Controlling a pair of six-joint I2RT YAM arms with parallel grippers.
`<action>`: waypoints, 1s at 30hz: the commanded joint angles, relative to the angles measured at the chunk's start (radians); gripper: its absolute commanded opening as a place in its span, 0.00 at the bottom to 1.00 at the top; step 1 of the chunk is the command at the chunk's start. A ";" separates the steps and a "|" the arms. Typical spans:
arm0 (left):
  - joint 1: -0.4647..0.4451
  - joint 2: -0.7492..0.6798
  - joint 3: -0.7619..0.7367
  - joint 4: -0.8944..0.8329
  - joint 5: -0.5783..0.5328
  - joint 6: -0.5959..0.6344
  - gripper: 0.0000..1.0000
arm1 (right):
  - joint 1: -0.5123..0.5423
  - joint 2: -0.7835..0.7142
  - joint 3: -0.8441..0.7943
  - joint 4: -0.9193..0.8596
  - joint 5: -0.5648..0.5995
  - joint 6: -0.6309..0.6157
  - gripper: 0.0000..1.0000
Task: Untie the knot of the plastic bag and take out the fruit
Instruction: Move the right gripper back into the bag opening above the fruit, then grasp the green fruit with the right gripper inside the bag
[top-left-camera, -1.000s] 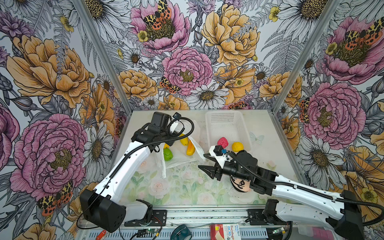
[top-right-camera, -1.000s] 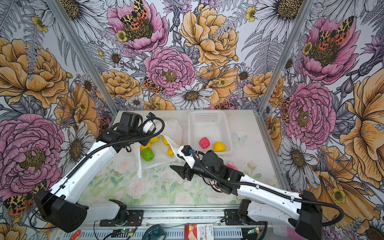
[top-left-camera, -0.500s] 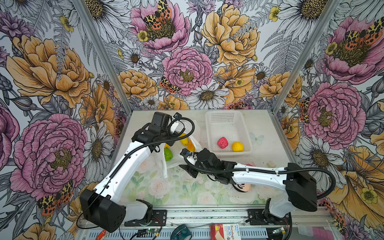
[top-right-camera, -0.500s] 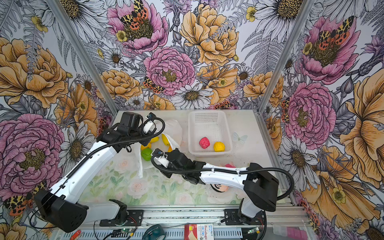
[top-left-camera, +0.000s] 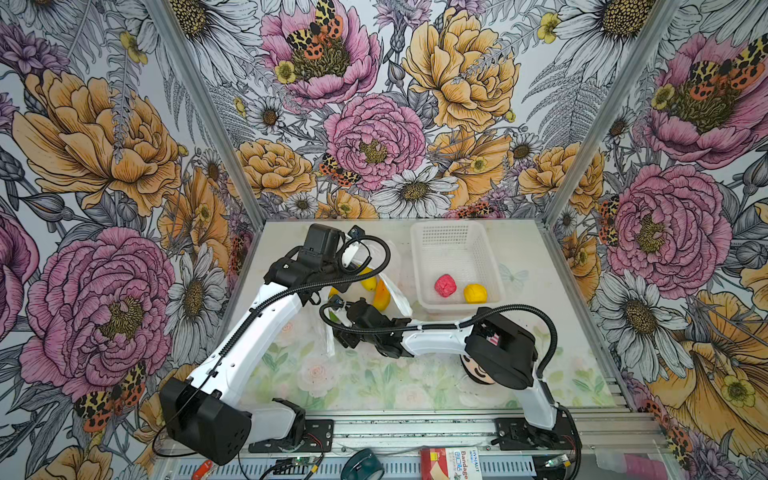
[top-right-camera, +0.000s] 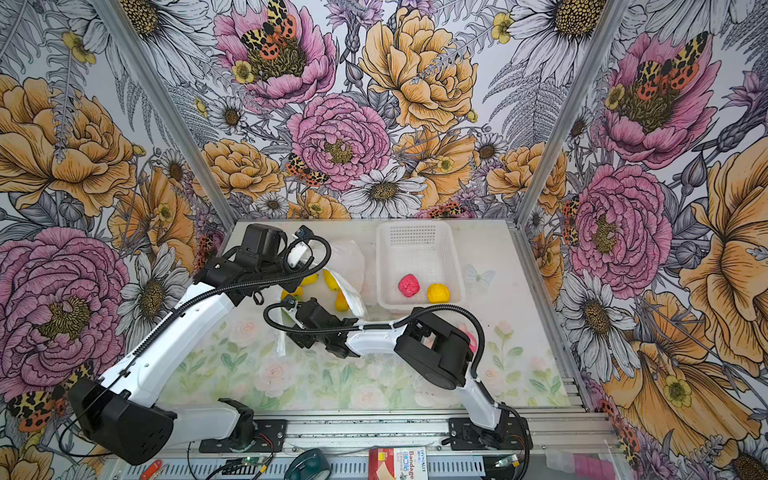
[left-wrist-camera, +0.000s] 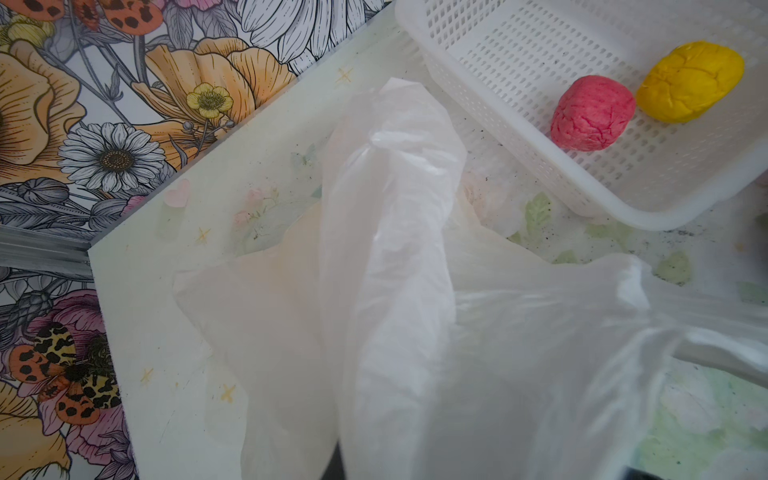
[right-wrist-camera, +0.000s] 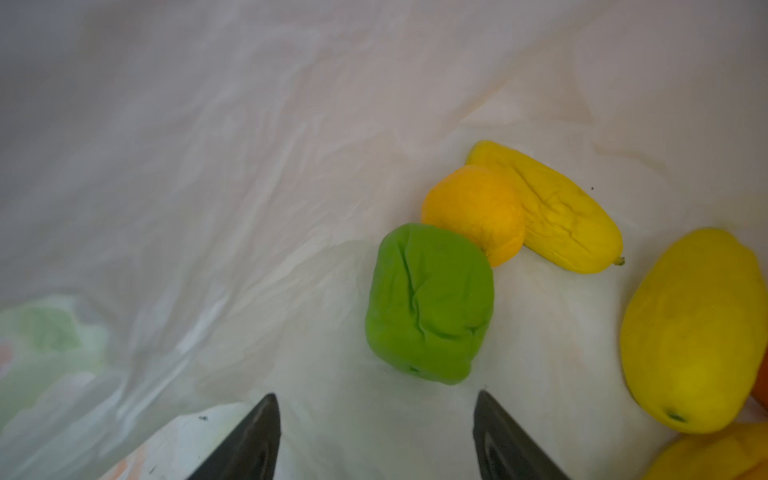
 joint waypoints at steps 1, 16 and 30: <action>-0.007 -0.013 -0.002 0.016 -0.004 0.001 0.00 | -0.008 0.055 0.080 0.019 0.063 0.013 0.90; -0.009 -0.016 -0.005 0.017 -0.008 0.005 0.00 | -0.039 0.238 0.340 -0.153 0.059 0.075 0.77; -0.009 -0.011 -0.006 0.016 -0.011 0.005 0.00 | -0.038 -0.012 -0.024 0.113 0.025 0.078 0.44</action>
